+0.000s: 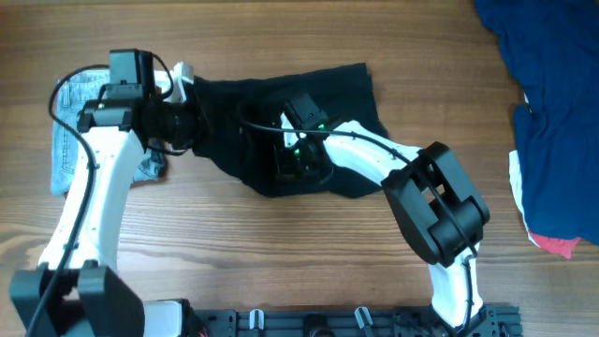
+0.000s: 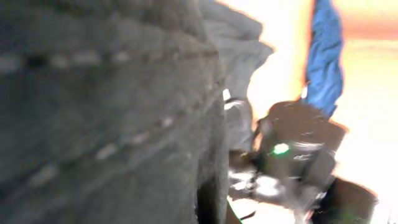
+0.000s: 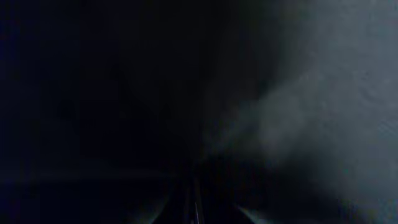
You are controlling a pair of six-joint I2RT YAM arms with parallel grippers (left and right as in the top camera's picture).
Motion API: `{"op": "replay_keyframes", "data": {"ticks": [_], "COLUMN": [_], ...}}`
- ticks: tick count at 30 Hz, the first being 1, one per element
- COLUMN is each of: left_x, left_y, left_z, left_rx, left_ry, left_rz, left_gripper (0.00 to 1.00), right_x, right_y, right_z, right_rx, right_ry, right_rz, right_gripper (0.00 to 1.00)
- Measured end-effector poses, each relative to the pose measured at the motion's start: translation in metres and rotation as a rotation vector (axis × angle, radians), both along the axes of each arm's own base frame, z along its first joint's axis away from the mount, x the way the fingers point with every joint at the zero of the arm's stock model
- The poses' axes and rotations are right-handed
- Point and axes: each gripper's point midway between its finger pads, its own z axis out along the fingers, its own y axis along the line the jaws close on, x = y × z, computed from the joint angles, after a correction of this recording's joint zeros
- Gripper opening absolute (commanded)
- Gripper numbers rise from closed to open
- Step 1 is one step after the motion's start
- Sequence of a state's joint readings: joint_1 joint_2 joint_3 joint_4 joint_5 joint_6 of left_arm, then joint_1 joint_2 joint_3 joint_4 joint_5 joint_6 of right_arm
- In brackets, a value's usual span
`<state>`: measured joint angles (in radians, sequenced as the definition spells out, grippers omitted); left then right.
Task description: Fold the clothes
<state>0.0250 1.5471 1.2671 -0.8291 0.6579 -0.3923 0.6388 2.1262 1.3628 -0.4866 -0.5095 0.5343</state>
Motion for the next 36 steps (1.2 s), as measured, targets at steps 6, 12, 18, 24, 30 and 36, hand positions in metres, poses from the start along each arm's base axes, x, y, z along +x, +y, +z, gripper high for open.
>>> {"op": "replay_keyframes", "data": {"ticks": [6, 12, 18, 24, 30, 36], "left_x": [-0.002, -0.014, -0.01, 0.005, 0.002, -0.003], "left_y": [-0.003, -0.002, -0.017, -0.049, -0.095, -0.122], "left_z": [0.03, 0.01, 0.009, 0.026, -0.006, -0.031], "left_rx": [-0.025, 0.108, 0.17, 0.155, 0.168, 0.173], "left_ry": [-0.089, -0.026, -0.071, -0.208, -0.169, -0.131], "left_rz": [0.004, 0.007, -0.033, -0.088, -0.205, -0.275], "left_gripper": [0.04, 0.04, 0.04, 0.04, 0.04, 0.05], "right_x": [-0.015, -0.005, 0.03, 0.034, 0.019, 0.013], "right_y": [0.043, 0.017, -0.13, -0.207, -0.212, -0.214], "right_z": [0.011, 0.01, 0.084, 0.05, 0.012, -0.004], "right_rx": [0.081, 0.047, -0.202, -0.414, -0.424, -0.419], "right_ry": [-0.022, 0.041, -0.001, -0.013, -0.028, -0.037], "right_rz": [0.019, -0.053, -0.372, -0.46, -0.409, -0.405], "right_gripper": [0.04, 0.05, 0.06, 0.04, 0.04, 0.04]}}
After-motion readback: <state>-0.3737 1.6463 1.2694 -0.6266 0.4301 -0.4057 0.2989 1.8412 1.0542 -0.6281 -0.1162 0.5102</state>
